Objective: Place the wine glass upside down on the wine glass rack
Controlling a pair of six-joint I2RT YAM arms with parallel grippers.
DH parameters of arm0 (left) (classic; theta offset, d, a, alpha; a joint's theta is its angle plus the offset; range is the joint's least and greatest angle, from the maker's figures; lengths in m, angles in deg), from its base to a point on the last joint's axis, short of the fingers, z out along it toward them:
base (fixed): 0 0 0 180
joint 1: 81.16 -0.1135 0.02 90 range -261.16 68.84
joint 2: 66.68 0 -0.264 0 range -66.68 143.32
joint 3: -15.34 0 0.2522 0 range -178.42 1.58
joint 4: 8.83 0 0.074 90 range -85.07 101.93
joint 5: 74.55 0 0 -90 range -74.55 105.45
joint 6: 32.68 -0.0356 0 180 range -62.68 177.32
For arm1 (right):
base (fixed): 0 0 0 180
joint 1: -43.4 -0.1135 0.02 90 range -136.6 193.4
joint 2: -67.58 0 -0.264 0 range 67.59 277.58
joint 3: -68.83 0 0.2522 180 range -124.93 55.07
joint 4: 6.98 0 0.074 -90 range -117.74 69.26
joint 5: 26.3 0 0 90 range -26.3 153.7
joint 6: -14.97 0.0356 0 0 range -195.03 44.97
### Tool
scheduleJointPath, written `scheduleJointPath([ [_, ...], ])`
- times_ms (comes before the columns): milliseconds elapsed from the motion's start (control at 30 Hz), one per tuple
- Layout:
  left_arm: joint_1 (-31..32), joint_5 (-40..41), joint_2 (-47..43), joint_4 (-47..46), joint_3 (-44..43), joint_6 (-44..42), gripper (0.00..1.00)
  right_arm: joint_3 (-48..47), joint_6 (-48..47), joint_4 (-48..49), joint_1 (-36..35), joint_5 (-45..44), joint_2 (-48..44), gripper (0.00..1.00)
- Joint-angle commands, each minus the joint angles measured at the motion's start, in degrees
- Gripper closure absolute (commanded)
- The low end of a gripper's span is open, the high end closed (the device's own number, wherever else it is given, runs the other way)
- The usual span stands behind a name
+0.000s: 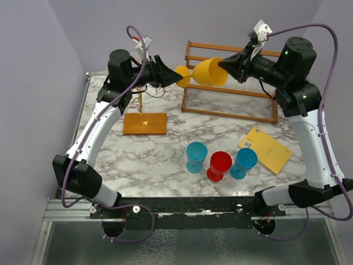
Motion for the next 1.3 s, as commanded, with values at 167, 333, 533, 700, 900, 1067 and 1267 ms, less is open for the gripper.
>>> scheduleJointPath([
  [167, 2.1, 1.2, 1.8, 1.3, -2.8, -1.8, 0.75, 1.6, 0.3, 2.8, 0.2, 0.6, -0.8, 0.98],
  [333, 2.3, 1.3, 1.9, 1.6, -2.6, -2.2, 0.93, 2.7, -0.7, 3.1, 0.2, -0.7, -1.1, 0.98],
  [533, 2.2, 1.6, 1.6, 2.0, -2.7, -2.9, 1.0, 3.8, -1.4, 3.3, 0.2, -0.9, -0.9, 0.98],
  [700, 2.2, 2.5, 1.5, 3.8, -4.4, -5.1, 1.0, 4.3, -2.8, 3.0, 0.2, -1.9, -1.3, 0.91],
  [900, 1.4, 5.1, 0.8, 7.9, -8.0, -9.8, 1.0, 5.6, -5.6, 2.1, 0.2, -3.8, -1.8, 0.53],
  [1067, -0.9, 9.3, -0.1, 11.5, -12.2, -15.9, 1.0, 7.0, -8.1, 1.1, 0.2, -6.3, -3.0, 0.23],
  [1267, -1.1, 22.9, -0.7, 17.4, -19.1, -29.4, 1.0, 7.5, -12.7, -1.4, 0.2, -9.7, -5.3, 0.02],
])
